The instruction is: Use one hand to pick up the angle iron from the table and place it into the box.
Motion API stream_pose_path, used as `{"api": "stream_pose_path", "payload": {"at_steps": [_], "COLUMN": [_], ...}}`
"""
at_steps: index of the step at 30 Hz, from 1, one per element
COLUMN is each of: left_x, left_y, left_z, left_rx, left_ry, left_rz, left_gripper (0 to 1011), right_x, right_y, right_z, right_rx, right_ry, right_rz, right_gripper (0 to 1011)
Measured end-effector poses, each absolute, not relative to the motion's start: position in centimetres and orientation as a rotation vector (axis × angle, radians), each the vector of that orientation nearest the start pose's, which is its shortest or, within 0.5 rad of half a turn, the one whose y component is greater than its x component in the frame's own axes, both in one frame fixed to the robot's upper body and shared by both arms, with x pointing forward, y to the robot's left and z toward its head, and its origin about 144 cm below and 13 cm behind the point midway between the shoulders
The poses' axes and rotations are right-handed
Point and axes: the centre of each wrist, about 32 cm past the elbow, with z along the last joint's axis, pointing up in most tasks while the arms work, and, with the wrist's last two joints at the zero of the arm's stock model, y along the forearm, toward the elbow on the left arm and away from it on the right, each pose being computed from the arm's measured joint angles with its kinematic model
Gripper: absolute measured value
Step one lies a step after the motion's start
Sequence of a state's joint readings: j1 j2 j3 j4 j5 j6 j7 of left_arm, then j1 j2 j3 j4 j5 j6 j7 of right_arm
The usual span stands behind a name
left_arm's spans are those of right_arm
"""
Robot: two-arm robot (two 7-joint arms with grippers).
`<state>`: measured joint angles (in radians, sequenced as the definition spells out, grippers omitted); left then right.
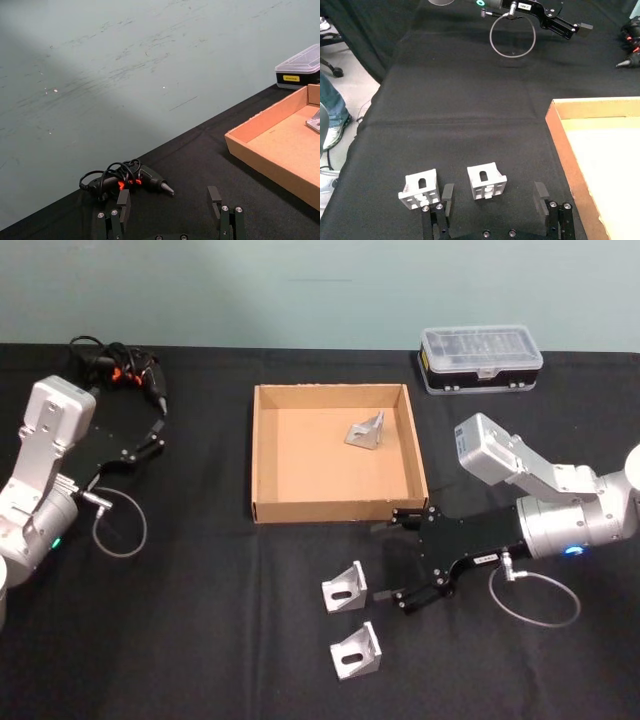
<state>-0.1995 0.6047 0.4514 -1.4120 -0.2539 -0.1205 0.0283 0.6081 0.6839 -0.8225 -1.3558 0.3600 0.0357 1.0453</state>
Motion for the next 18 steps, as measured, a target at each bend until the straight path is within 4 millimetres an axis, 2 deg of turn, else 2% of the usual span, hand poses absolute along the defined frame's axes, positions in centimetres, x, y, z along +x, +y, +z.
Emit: {"api": "stream_pose_path", "payload": {"at_steps": [18], "left_x": [48.9], "left_y": [31.0], "left_z": [114.0], "left_rx": [0.304], "left_ry": [-0.285], "left_rz": [1.248], "left_gripper": [1000], "right_x": [56.4], "right_y": [-26.4], "right_z": [120.0], "right_rx": [-0.55], "right_ry": [-0.098], "right_rz": [-0.035], "right_gripper": [1003]}}
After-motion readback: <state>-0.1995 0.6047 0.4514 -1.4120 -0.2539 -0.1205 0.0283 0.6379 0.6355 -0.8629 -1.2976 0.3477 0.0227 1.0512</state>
